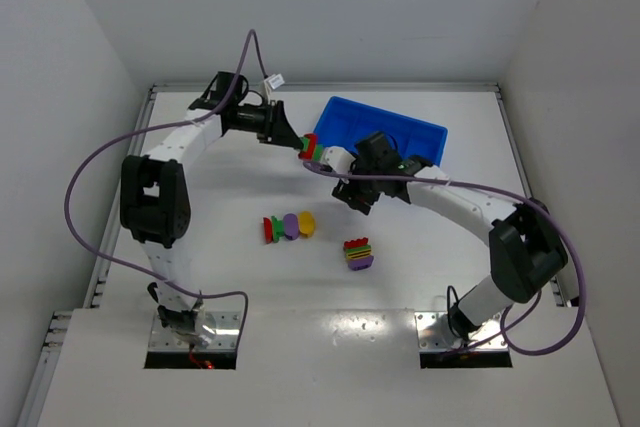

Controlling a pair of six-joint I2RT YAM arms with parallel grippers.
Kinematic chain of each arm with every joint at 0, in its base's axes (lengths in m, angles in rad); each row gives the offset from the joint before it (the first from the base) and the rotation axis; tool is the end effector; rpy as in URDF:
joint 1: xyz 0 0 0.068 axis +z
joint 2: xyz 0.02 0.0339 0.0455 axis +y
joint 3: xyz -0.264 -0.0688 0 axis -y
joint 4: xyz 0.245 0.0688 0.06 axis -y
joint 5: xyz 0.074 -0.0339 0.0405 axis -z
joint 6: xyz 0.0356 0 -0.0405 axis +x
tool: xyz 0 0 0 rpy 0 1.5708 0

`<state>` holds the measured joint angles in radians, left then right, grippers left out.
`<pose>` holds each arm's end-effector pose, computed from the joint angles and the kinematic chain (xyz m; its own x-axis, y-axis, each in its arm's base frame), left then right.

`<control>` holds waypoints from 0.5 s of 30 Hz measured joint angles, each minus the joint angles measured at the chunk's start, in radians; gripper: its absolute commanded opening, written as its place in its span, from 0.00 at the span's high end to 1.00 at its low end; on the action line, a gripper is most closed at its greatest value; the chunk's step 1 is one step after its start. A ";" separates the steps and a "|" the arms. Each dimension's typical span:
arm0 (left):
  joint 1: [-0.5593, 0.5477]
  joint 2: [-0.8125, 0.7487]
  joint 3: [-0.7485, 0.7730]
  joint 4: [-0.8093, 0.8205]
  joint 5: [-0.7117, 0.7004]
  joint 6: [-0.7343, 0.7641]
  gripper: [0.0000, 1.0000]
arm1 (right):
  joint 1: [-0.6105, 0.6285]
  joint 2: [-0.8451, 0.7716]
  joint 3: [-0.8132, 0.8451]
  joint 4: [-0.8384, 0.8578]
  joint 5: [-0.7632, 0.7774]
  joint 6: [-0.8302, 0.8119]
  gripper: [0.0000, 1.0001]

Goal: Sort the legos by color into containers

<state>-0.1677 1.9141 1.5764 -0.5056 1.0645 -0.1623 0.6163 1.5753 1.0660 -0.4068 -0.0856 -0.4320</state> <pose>0.4095 -0.1009 0.2694 -0.8324 0.0614 -0.5507 0.5268 0.3962 -0.7520 0.2684 0.1938 0.2236 -0.3289 -0.7442 -0.5814 -0.8326 0.5190 -0.1934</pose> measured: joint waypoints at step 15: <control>0.045 -0.114 -0.134 0.003 -0.050 0.010 0.94 | -0.034 0.002 0.011 -0.126 -0.152 0.021 0.13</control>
<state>-0.1226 1.7996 1.4429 -0.5030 1.0145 -0.1520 0.5827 1.5768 1.0767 -0.5327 -0.2375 -0.4107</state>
